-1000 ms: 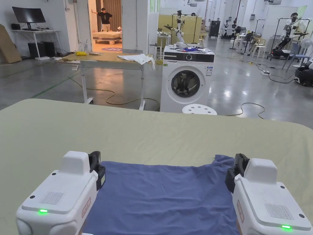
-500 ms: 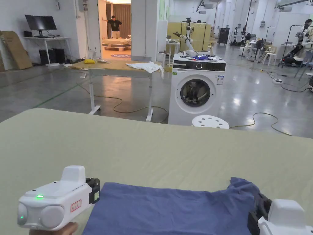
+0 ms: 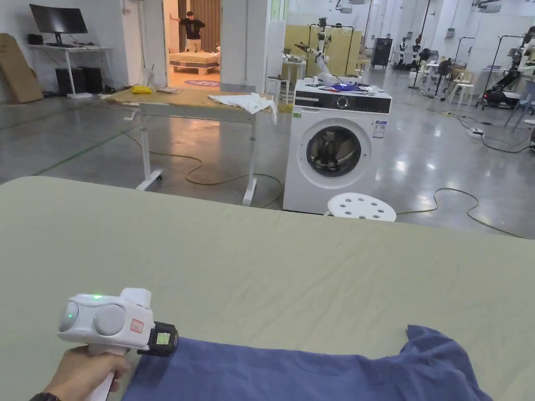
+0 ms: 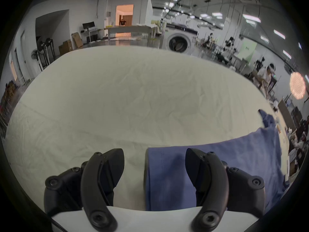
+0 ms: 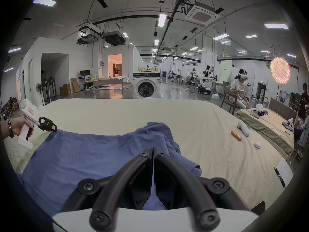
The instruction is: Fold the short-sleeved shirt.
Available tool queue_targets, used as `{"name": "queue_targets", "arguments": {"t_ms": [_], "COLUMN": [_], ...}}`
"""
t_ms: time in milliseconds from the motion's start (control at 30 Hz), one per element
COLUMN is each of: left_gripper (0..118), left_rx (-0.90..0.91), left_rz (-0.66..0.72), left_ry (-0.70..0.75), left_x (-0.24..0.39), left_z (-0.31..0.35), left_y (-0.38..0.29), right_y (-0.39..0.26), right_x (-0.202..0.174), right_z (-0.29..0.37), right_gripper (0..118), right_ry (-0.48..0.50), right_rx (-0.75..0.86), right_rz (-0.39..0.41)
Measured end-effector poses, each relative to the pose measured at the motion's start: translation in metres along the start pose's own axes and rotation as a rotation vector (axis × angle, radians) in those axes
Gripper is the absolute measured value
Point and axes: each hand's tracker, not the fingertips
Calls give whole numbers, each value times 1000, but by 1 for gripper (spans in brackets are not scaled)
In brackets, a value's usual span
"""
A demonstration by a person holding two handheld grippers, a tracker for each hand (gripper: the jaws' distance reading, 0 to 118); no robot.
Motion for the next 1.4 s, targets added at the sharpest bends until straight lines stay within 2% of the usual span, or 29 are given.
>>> {"name": "queue_targets", "arguments": {"t_ms": [67, 100, 133, 167, 200, 233, 267, 333, 367, 433, 467, 567, 700, 733, 967, 1000, 1033, 1100, 1167, 1200, 1233, 1300, 1367, 1400], "left_gripper": [76, 75, 69, 60, 45, 18, 0, 0, 0, 0, 0, 0, 0, 0, 0, 0, 0, 0, 0, 0, 0, 0, 0, 0], "left_rx": [-10, 41, 42, 38, 41, 42, 47, 47, 32, 45, 76, 139, 181, 184, 212, 211, 208, 206, 203, 200, 197, 192, 199, 207], "left_rz": [-50, -91, -115, -111, -104, -108, -125, -158, -149, -143, -136, -112, -70, -73, -92, -87, -86, -94, -99, -97, -94, -89, -80, -73], "left_ry": [38, 70, 83, 91, 72, 53, 33, -6, -13, -30, -18, -4, -2, -3, 31, 31, 30, 34, 36, 36, 34, 31, 33, 31], "left_x": [13, 18, 24, 29, 33, 30, 34, 40, 37, 39, 41, 33, 23, 22, 6, 4, 3, 4, 7, 9, 9, 12, 12, 11], "left_z": [-6, -2, -2, 0, 4, 6, 10, 16, 18, 31, 39, 58, 82, 87, 98, 98, 95, 94, 91, 90, 89, 90, 94, 98], "left_y": [-9, -13, -15, -16, -16, -14, -15, -18, -18, -23, -26, -31, -34, -35, -30, -29, -28, -29, -32, -33, -33, -36, -38, -38], "right_y": [-2, -2, -2, -1, 3, 7, 13, 26, 33, 50, 57, 71, 72, 70, 47, 44, 41, 34, 30, 28, 27, 29, 33, 36], "right_x": [5, 7, 11, 13, 16, 19, 23, 35, 40, 49, 54, 66, 75, 75, 76, 74, 71, 61, 46, 42, 41, 44, 57, 62], "right_z": [-1, -2, -4, -7, -12, -17, -24, -45, -56, -81, -97, -143, -196, -207, -239, -240, -240, -237, -236, -237, -238, -237, -230, -224], "right_gripper": [0, 0, 0, 0, 1, 3, 6, 12, 25, 60, 65, 65, 65, 65, 64, 59, 45, 29, 7, 5, 4, 4, 4, 3], "right_ry": [-12, -17, -19, -26, -37, -46, -54, -38, -31, -26, -17, 11, 0, -3, 23, 27, 31, 45, 29, 45, 66, 47, 68, 44], "right_rx": [-17, -25, -33, -44, -61, -76, -103, -162, -178, -268, -296, -365, -470, -496, -605, -612, -624, -604, -576, -570, -572, -573, -540, -504], "right_rz": [-3, -6, -6, -3, 3, 3, 1, -22, -48, -29, -12, 23, 4, 23, -4, -10, -16, -16, 72, 99, 81, 76, 1, -11]}}
